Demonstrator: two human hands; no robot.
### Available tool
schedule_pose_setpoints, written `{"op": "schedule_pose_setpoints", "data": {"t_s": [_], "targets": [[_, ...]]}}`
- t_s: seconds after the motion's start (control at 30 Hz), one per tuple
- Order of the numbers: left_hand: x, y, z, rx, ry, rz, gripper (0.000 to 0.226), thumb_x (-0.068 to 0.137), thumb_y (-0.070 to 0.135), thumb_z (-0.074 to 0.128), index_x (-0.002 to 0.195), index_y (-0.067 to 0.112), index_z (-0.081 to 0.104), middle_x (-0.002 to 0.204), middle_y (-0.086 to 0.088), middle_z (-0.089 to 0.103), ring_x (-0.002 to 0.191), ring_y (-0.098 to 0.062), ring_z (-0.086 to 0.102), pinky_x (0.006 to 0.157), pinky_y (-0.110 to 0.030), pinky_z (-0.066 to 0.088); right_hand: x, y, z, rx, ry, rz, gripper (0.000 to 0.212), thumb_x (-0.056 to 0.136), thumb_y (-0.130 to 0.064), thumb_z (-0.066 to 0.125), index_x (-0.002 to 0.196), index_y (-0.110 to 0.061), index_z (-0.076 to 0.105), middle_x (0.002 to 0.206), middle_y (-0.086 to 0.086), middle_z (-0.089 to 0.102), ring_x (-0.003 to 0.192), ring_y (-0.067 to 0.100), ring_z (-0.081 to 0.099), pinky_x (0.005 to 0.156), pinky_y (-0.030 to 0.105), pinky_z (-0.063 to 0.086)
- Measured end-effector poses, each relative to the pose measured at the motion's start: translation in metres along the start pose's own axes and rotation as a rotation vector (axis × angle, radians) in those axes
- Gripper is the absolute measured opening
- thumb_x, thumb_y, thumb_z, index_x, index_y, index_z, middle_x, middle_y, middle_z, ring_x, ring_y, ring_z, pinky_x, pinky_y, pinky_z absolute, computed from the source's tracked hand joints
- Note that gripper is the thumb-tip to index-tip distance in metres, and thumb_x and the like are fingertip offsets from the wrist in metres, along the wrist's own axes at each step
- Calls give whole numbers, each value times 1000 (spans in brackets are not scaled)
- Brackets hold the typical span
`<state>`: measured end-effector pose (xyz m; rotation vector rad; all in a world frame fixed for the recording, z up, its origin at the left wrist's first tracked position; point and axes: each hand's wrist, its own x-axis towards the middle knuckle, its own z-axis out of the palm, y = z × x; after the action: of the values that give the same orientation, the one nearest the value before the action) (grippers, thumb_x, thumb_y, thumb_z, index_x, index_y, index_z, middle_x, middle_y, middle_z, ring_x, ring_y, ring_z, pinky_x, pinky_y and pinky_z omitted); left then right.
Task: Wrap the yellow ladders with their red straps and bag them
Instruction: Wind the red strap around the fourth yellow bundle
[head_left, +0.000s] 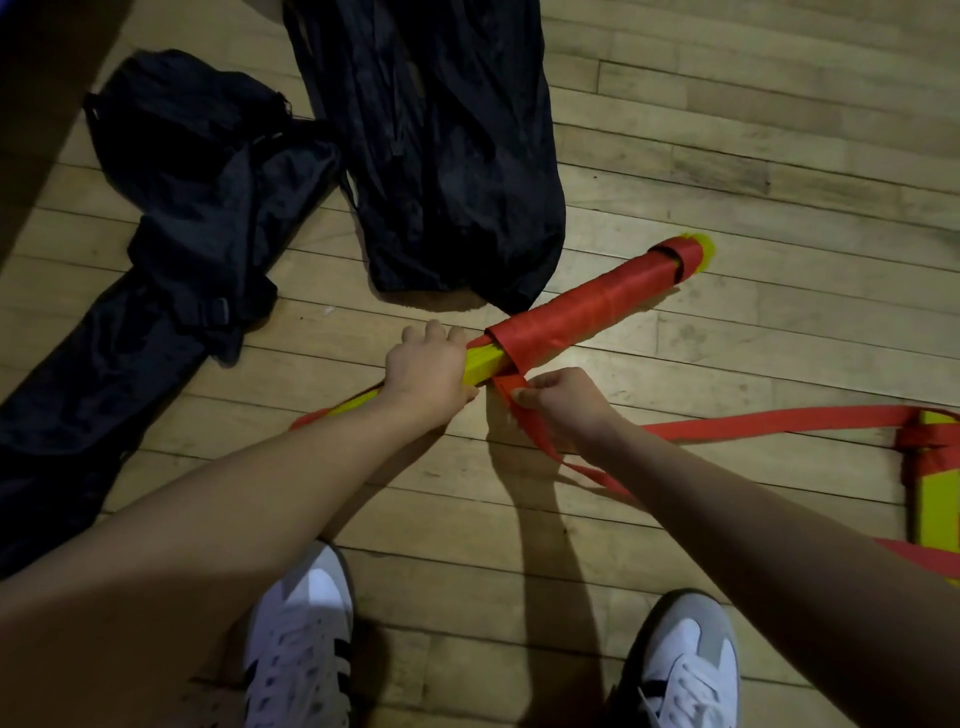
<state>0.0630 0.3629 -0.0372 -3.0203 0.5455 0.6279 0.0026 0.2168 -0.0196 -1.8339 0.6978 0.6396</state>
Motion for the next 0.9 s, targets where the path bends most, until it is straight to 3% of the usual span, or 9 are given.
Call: {"op": "schedule_pose_setpoints", "data": {"t_s": [0.07,0.13,0.2,0.33,0.4,0.47,0.57,0.73,0.9], "targets": [[4,0,4,170,120,80,68,81,53,67,133,15,44,122,-8,51,110,-28,50,75,-34,48,2,-1,1,-2,10,2,24,92,-11,58,71,-7,68,77,12,69,65,18,59,62,25,47],[4,-4,11,354,221,118,71,63,64,75,115,17,61,97,-3,61,85,-21,60,57,-28,47,3,-1,1,2,16,23,20,93,-14,60,77,-4,69,73,10,67,61,16,58,57,24,45],[4,-6,19,404,308,183,69,53,67,77,100,17,68,81,1,61,70,-17,58,52,-25,43,3,1,-3,-21,19,59,18,91,-16,63,84,-1,70,68,6,63,57,13,56,53,22,43],[-6,0,26,382,378,249,65,75,65,63,112,11,64,99,-3,59,84,-20,56,70,-30,46,-1,11,-8,-147,47,118,17,86,-19,69,86,-2,68,65,3,56,56,12,50,49,23,38],[-10,5,22,401,347,255,71,91,58,46,134,1,45,129,-15,48,110,-28,51,92,-37,42,-3,14,-8,-144,63,139,15,86,-19,70,88,-4,67,67,3,57,58,12,51,51,23,39],[-14,9,20,392,258,261,74,98,50,36,146,-5,21,144,-23,34,122,-34,45,102,-41,35,-4,15,-8,-133,73,140,16,86,-17,70,92,-3,69,68,3,58,59,11,52,51,23,39],[-22,15,23,345,200,246,73,100,44,36,149,-3,10,129,-18,51,111,-29,55,88,-36,45,-7,16,-9,-124,74,123,17,85,-16,70,93,-1,69,67,2,57,58,11,51,51,22,39],[-20,21,15,240,112,178,41,97,30,46,129,5,39,113,-8,60,95,-22,64,65,-31,43,-8,18,-13,-77,25,107,17,87,-15,68,100,-7,59,79,7,60,72,19,58,72,39,54],[-4,18,1,289,113,155,35,96,27,46,123,4,43,110,-7,60,92,-23,65,63,-30,42,-7,9,-31,0,-152,19,14,94,-21,60,94,-7,59,89,14,67,76,20,62,60,24,47]]}}
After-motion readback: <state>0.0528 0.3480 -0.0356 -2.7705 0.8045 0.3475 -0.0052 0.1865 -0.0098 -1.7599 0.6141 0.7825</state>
